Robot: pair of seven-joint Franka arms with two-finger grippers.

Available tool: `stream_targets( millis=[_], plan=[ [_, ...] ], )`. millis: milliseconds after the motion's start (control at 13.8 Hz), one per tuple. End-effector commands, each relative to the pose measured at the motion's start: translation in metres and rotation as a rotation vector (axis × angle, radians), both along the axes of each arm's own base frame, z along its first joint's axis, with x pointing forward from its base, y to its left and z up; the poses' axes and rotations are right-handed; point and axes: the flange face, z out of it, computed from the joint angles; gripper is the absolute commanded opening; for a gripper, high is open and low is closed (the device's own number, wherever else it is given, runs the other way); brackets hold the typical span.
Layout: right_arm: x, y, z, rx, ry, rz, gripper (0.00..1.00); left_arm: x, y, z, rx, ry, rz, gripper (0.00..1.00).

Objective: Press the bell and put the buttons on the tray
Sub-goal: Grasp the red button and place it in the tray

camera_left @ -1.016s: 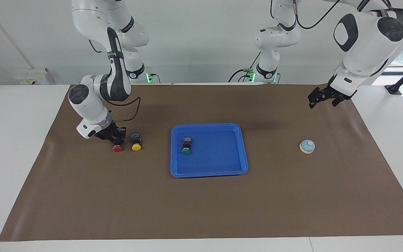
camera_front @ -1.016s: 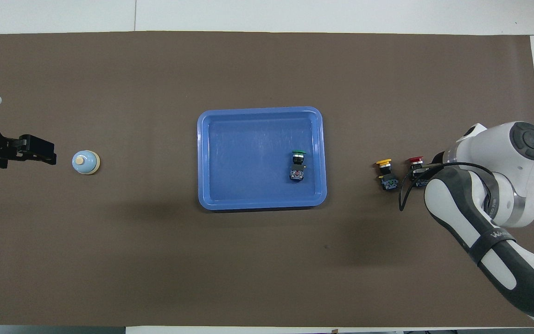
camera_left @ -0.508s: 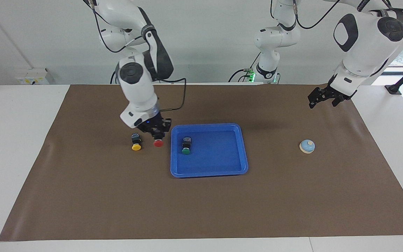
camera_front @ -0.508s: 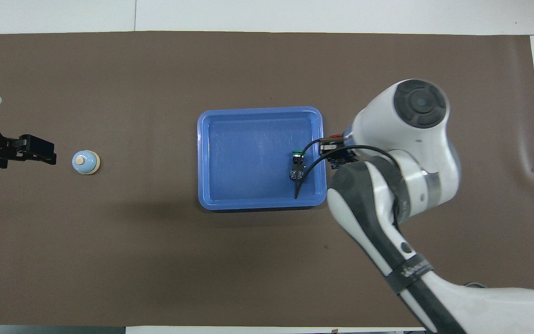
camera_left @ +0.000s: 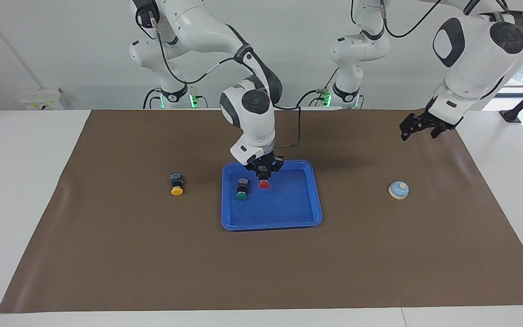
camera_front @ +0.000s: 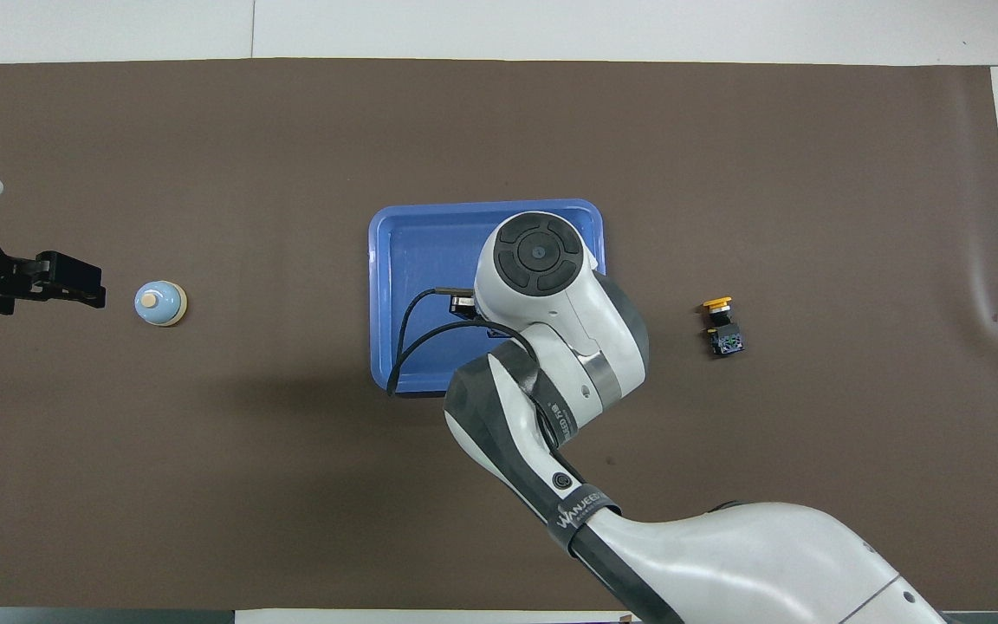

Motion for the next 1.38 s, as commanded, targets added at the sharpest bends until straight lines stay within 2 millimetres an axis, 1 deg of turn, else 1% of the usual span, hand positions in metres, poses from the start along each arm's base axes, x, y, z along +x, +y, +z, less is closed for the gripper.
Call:
stream_targets(
  millis=[0, 73, 145, 218, 290, 363, 508, 581, 653, 726, 798, 871, 944, 1016, 1089, 1161, 1306],
  plan=[
    [0.009, -0.012, -0.013, 0.008, -0.013, -0.026, 0.16, -0.003, 0.001, 0.005, 0.001, -0.004, 0.006, 1.00],
    [0.009, -0.013, -0.013, 0.007, -0.012, -0.028, 0.17, -0.003, 0.002, 0.005, 0.002, -0.004, 0.007, 1.00],
    [0.008, -0.013, -0.013, 0.006, -0.007, -0.027, 0.39, -0.003, 0.001, 0.005, 0.001, -0.004, 0.006, 1.00],
    [0.007, -0.012, -0.012, 0.004, -0.004, -0.028, 0.88, -0.003, 0.001, 0.005, 0.001, -0.004, 0.006, 1.00],
    [0.006, -0.010, -0.009, -0.004, -0.002, -0.022, 1.00, -0.003, 0.002, 0.005, 0.001, -0.004, 0.008, 1.00],
    [0.002, -0.008, -0.007, -0.023, 0.022, -0.012, 1.00, -0.003, 0.002, 0.005, 0.001, -0.004, 0.008, 1.00],
    [0.011, -0.018, 0.016, -0.085, 0.036, 0.007, 1.00, -0.003, 0.002, 0.005, 0.001, -0.004, 0.008, 1.00],
    [0.014, -0.028, 0.029, -0.091, 0.035, 0.008, 1.00, -0.003, 0.001, 0.005, 0.002, -0.004, 0.006, 1.00],
    [0.027, -0.065, 0.048, -0.089, 0.028, -0.016, 1.00, -0.003, 0.002, 0.005, 0.001, -0.004, 0.008, 1.00],
    [0.036, -0.095, 0.060, -0.089, 0.036, 0.019, 1.00, -0.003, 0.001, 0.005, 0.001, -0.004, 0.006, 1.00],
    [0.041, -0.118, 0.067, -0.088, 0.041, 0.074, 1.00, -0.003, 0.002, 0.005, 0.001, -0.004, 0.008, 1.00],
    [0.044, -0.148, 0.067, -0.086, 0.046, 0.102, 1.00, -0.003, 0.001, 0.005, 0.002, -0.004, 0.006, 1.00],
    [0.046, -0.174, 0.064, -0.086, 0.057, 0.110, 1.00, -0.003, 0.002, 0.005, 0.001, -0.004, 0.008, 1.00],
    [0.044, -0.196, 0.053, -0.086, 0.081, 0.111, 1.00, -0.003, 0.001, 0.005, 0.001, -0.004, 0.006, 1.00],
    [0.037, -0.215, 0.043, -0.086, 0.102, 0.121, 1.00, -0.003, 0.001, 0.005, 0.002, -0.004, 0.006, 1.00],
    [0.030, -0.238, 0.029, -0.083, 0.119, 0.159, 1.00, -0.003, 0.002, 0.005, 0.001, -0.004, 0.008, 1.00],
    [0.016, -0.280, 0.005, -0.067, 0.100, 0.261, 1.00, -0.003, 0.001, 0.005, 0.001, -0.004, 0.006, 1.00]
  ],
)
